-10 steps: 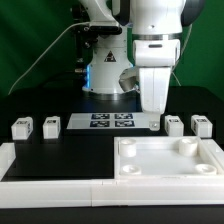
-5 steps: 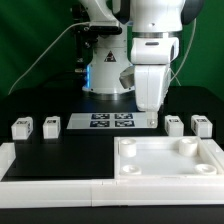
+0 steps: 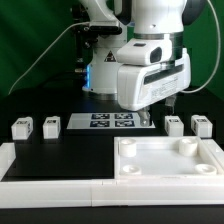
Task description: Assemble one leg
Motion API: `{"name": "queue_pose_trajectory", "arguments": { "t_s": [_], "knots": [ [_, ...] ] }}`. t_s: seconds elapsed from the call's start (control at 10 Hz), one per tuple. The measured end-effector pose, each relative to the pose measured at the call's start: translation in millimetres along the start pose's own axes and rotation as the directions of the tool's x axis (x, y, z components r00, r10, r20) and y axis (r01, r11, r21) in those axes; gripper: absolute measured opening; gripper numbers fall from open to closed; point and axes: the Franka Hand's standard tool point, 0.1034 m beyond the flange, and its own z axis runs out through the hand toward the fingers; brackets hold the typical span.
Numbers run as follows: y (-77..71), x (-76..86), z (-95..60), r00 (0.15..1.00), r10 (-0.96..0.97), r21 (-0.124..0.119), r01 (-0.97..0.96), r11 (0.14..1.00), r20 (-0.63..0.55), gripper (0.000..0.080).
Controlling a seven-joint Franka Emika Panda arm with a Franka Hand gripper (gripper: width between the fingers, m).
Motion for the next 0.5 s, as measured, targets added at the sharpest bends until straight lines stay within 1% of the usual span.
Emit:
{"name": "queue_pose_trajectory", "arguments": {
  "t_s": [0.2,0.3,0.4,0.5],
  "knots": [
    [-12.1,6.6,0.6,0.963,0.27,0.019,-0.27,0.963,-0.003,0.0649],
    [-20.3,10.9,1.0,0.906,0.423,0.029,-0.422,0.906,0.001,0.0649],
    [-30.2,15.6,1.9,0.855,0.518,0.034,-0.518,0.855,0.007,0.0649],
    [-39.4,19.4,3.9,0.84,0.542,0.035,-0.542,0.84,0.012,0.0649]
  ]
}}
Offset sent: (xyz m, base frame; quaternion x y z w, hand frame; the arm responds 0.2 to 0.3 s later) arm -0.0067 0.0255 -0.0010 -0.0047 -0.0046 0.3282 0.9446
